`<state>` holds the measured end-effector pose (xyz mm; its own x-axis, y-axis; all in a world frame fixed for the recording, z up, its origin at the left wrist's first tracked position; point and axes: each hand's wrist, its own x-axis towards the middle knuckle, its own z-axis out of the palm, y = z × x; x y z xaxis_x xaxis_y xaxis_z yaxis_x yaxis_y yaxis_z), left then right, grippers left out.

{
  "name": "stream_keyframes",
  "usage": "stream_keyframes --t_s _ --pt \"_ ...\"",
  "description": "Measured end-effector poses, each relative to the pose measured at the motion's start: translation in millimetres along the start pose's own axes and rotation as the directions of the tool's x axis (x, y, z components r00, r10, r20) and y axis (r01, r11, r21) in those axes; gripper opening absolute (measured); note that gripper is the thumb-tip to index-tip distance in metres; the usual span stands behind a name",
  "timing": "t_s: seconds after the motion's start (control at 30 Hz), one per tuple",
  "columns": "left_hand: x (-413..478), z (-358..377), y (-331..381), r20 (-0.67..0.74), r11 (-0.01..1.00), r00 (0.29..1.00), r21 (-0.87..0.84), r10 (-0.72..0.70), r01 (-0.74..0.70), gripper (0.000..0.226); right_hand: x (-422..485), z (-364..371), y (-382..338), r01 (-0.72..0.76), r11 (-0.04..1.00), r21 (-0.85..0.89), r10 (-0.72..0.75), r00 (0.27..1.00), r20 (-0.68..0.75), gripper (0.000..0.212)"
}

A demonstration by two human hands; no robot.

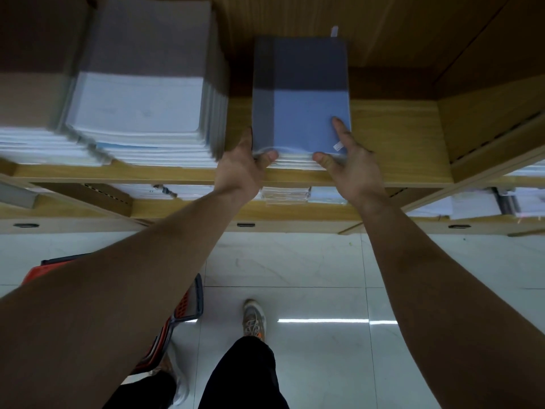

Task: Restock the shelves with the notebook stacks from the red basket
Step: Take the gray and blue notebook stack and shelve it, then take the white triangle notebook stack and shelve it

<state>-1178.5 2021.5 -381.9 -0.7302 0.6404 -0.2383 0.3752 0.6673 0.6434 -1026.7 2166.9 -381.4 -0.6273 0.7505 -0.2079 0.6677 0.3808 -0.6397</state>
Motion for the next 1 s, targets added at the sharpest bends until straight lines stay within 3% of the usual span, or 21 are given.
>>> stream_keyframes --t_s 0.1,0.27,0.37,0.47,0.57,0.8,1.0 --pt "-6 -14 -1 0.085 0.998 0.996 -0.057 -0.026 0.031 0.049 -18 9 -11 -0.063 0.996 -0.058 0.064 0.998 0.000 0.079" --pt "-70 -50 -43 0.274 0.994 0.959 0.099 -0.066 0.040 0.045 -97 37 -34 -0.145 0.938 -0.313 0.140 0.989 -0.040 0.083" --pt "-123 -76 -107 0.375 0.975 0.915 0.209 -0.149 0.073 0.049 -145 72 -49 -0.110 0.919 -0.378 0.181 0.971 0.158 0.073" --pt "-160 -100 -176 0.444 0.920 0.850 0.377 -0.283 0.109 0.052 -163 111 -74 -0.005 0.898 -0.439 0.220 0.870 0.440 0.070" --pt "-192 -129 -231 0.433 0.887 0.813 0.413 -0.389 0.204 0.044 -176 153 -115 0.151 0.871 -0.467 0.184 0.781 0.597 0.064" --pt "-247 -192 -358 0.333 0.842 0.783 0.335 -0.525 0.422 0.046 -204 274 -209 0.441 0.778 -0.446 0.088 0.627 0.774 0.054" --pt "-274 -208 -474 0.305 0.787 0.728 0.304 -0.614 0.536 0.045 -213 379 -254 0.567 0.721 -0.397 0.067 0.513 0.855 0.046"
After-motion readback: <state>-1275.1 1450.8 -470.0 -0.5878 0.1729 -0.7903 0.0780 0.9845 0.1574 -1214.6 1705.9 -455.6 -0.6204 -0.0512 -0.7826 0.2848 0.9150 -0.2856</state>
